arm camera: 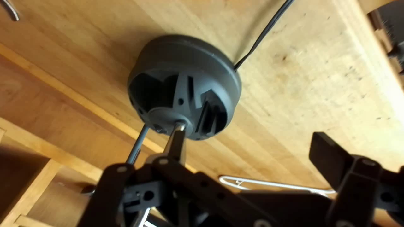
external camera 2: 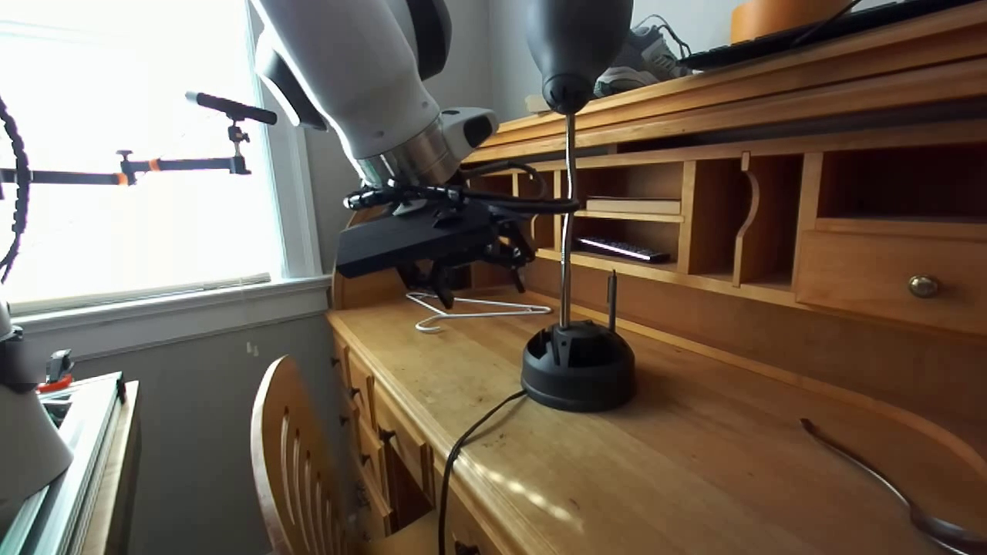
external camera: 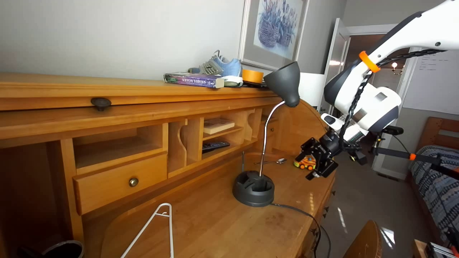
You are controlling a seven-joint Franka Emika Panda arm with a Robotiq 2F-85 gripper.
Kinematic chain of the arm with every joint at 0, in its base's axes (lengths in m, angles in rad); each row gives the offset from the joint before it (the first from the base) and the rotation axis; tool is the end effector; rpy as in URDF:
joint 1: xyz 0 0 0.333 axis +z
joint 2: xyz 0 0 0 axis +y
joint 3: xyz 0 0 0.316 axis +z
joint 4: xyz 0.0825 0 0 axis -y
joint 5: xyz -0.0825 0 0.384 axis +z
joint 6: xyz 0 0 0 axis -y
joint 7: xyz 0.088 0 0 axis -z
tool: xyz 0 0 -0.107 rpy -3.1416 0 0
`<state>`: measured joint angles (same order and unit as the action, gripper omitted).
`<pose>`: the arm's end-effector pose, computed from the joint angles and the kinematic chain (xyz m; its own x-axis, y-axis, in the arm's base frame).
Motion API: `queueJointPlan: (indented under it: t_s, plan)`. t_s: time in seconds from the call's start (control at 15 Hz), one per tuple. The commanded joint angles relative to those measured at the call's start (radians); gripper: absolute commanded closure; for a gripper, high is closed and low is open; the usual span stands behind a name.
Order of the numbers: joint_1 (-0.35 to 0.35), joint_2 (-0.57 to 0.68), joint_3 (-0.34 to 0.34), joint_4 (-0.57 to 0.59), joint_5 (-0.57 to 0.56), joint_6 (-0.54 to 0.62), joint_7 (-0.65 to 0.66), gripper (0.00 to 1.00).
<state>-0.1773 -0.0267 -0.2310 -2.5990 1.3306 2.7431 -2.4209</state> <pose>0.3795 -0.2056 0.2648 0.5523 0.6616 0.5072 0.6387 -0.7268 0.2526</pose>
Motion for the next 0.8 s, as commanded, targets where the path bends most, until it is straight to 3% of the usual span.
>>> queueJointPlan:
  t_s: [0.0,0.73]
  plan:
    - [-0.031,-0.024,0.0,-0.068,-0.276,0.034,0.063,0.0]
    - [-0.075,0.014,-0.018,-0.061,-1.157,0.027,0.223,0.0]
